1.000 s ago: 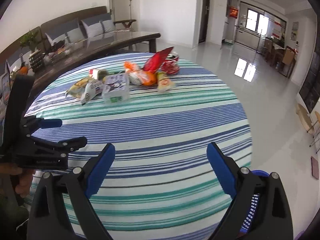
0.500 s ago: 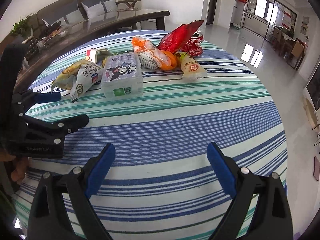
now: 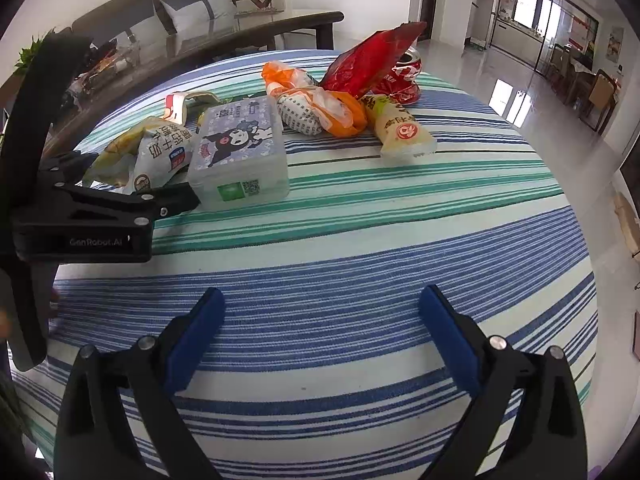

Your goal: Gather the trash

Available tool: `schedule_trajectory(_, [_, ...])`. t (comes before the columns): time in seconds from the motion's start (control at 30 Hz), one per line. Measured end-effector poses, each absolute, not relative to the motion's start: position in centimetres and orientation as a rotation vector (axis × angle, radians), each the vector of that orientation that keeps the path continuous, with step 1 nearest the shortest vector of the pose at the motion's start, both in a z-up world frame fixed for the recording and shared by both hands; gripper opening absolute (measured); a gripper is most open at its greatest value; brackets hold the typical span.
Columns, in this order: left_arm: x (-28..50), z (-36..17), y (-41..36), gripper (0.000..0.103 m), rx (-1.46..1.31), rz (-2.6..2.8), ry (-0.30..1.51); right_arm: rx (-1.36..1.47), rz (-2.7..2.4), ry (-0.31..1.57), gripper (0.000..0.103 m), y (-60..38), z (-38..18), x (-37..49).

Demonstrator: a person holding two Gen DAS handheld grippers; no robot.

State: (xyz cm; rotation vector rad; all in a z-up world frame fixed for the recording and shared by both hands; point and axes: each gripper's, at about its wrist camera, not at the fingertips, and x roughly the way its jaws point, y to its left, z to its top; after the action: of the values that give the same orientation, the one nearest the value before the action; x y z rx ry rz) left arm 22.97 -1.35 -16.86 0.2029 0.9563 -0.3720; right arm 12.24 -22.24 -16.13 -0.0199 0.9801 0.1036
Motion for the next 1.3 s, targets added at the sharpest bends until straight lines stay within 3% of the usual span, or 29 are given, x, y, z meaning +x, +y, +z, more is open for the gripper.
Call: schedule_trajectory(1.3, [22.96,-16.85,-1.32,0.099,0.203,-0.373,0.956,-0.030,0.108,0.990,0.098,-22.10,-16.19,12.34])
